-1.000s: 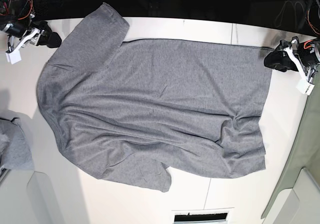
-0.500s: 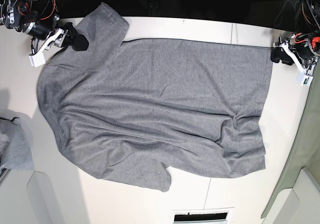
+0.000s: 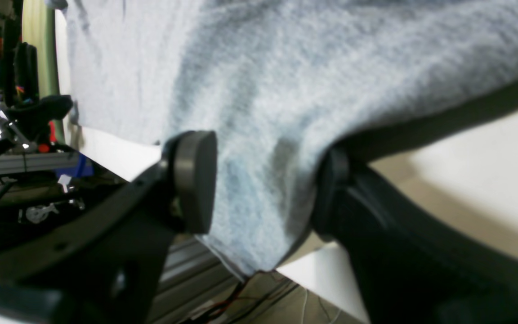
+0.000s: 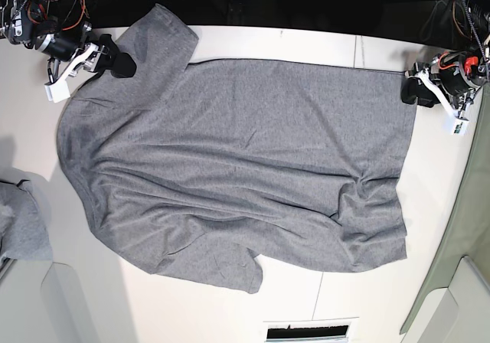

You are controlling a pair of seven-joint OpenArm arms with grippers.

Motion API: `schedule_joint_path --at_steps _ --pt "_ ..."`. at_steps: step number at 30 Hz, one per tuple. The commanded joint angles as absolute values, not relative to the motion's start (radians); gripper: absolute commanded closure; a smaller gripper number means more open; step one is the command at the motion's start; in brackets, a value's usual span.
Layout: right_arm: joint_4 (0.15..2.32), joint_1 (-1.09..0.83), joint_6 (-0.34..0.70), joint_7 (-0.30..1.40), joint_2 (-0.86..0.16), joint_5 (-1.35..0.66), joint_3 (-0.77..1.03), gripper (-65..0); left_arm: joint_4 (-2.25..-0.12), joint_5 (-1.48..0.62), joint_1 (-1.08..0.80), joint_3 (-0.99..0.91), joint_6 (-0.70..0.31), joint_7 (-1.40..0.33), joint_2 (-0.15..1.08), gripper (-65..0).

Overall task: Layout the t-shirt on the table in an organized manner, then fold the t-shirt properly
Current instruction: 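Lower both grippers onto the shirt's shoulder edge and pinch it, then lift the shoulder edge with both grippers and fold it over the shirt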

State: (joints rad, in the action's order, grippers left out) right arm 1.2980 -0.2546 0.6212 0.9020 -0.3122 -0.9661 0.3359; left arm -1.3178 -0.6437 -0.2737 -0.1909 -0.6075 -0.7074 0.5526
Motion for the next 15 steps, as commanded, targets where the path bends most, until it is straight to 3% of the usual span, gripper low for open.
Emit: schedule_joint_path --at_steps 1,3,5,6,15 --pt "1.301 -0.258 0.606 0.928 -0.318 -0.933 0.335 -30.7 -1.321 -0.635 -0.280 -0.176 -0.617 -0.751 0.562 -22.9" --pt "1.303 -0.258 0.607 0.928 -0.318 -0.948 0.335 -21.8 -1.321 -0.635 -0.280 -0.157 -0.657 -0.751 0.562 -11.7" --pt "1.306 -0.258 0.607 0.928 -0.318 -0.951 0.335 -6.5 -1.321 -0.648 -0.280 -0.151 -0.698 -0.751 0.562 -1.0" --pt "1.310 -0.258 0.606 0.928 -0.318 -0.950 0.335 0.0 -1.322 -0.665 -0.280 -0.151 -0.698 -0.751 0.563 0.0" --pt "1.493 -0.299 0.602 0.996 -0.325 -0.952 0.400 0.0 -1.408 -0.880 -0.299 -0.200 -0.698 -0.874 0.607 0.0"
